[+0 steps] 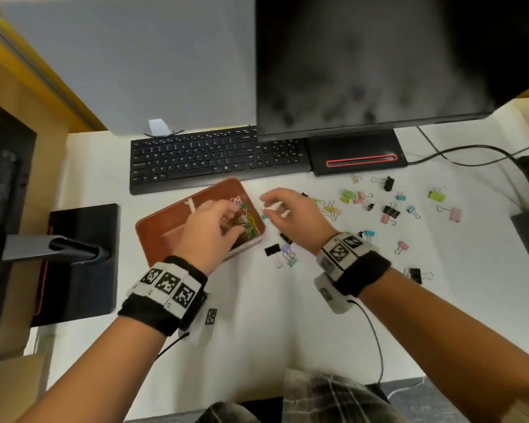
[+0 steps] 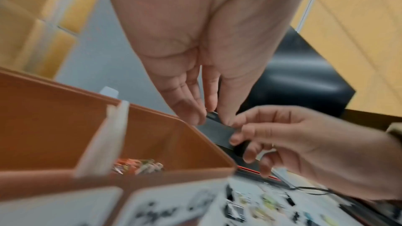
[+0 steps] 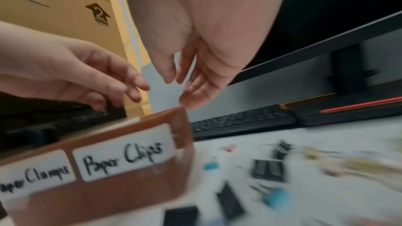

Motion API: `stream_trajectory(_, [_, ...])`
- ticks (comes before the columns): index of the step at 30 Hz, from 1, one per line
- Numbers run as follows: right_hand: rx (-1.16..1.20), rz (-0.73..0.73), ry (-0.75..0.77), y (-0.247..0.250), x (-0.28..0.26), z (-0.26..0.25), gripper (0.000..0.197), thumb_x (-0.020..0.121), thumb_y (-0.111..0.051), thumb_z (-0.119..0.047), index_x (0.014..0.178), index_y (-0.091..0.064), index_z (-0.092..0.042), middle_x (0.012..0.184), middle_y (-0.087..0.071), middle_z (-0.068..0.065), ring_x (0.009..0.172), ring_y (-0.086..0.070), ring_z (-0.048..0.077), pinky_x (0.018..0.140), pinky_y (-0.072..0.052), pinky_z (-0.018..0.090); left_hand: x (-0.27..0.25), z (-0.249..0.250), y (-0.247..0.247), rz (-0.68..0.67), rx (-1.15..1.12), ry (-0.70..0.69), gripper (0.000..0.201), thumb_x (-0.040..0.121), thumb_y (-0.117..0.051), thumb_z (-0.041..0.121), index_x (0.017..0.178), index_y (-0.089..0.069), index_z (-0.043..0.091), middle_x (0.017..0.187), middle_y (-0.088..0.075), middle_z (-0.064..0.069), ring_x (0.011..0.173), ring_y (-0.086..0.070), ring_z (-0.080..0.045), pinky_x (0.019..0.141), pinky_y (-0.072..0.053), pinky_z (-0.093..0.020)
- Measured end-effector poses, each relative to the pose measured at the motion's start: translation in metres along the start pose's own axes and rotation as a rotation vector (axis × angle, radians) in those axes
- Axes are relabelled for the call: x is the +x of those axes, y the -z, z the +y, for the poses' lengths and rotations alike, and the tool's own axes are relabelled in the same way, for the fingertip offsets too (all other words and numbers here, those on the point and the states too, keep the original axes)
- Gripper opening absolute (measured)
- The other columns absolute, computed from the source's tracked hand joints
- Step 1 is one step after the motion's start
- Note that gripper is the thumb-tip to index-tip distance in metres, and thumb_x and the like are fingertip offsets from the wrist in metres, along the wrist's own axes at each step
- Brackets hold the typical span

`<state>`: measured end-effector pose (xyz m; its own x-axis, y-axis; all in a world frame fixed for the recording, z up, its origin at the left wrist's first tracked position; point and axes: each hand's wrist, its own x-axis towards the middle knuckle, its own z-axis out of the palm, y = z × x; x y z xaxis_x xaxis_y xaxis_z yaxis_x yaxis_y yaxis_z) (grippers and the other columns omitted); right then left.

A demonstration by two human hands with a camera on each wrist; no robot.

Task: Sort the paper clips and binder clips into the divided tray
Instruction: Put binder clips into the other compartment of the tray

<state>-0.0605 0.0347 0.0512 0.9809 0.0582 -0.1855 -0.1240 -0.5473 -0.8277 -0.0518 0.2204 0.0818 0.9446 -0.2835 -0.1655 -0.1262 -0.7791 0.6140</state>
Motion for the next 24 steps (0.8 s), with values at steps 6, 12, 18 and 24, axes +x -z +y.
stream_trajectory(6, [-0.356, -0.114, -0.203, 0.035, -0.025, 0.068, 0.043, 0.081, -0.069, -0.023, 0.121, -0.053, -0.026, 0.114, -0.052, 0.001, 0.078, -0.055, 0.015, 0.086, -0.052, 0.035, -0.009, 0.026, -0.060, -0.220, -0.030, -0.143, 0.035, 0.083, -0.063, 0.025, 0.116, -0.057, 0.016, 0.116, -0.055, -0.001, 0.102, -0.055, -0.015, 0.087, -0.042, -0.020])
stream_trajectory(12, [-0.527, -0.284, -0.132, 0.002, -0.013, 0.072, 0.061, 0.078, -0.068, -0.039, 0.132, -0.042, -0.028, 0.122, -0.038, 0.007, 0.100, -0.051, 0.022, 0.084, -0.049, 0.034, -0.015, 0.012, -0.124, -0.381, 0.168, 0.000, 0.067, 0.083, -0.062, 0.025, 0.139, -0.027, 0.012, 0.150, -0.019, -0.010, 0.139, -0.020, -0.027, 0.113, -0.025, -0.036])
stream_trajectory(18, [-0.415, -0.235, -0.193, -0.012, -0.001, 0.081, 0.021, 0.084, -0.062, -0.027, 0.103, -0.062, -0.018, 0.112, -0.045, 0.006, 0.098, -0.051, 0.024, 0.081, -0.044, 0.030, -0.020, 0.001, -0.144, -0.232, 0.243, -0.007, 0.045, 0.089, -0.047, 0.019, 0.133, -0.035, 0.017, 0.134, -0.039, -0.004, 0.116, -0.040, -0.025, 0.096, -0.043, -0.039])
stream_trajectory(24, [-0.295, -0.270, -0.235, 0.000, -0.003, 0.086, 0.018, 0.077, -0.071, -0.016, 0.093, -0.069, -0.009, 0.109, -0.052, 0.011, 0.082, -0.054, 0.023, 0.074, -0.047, 0.032, -0.015, -0.003, -0.141, -0.255, 0.188, -0.031, 0.042, 0.085, -0.054, 0.009, 0.125, -0.044, 0.016, 0.125, -0.044, -0.004, 0.109, -0.044, -0.027, 0.092, -0.043, -0.035])
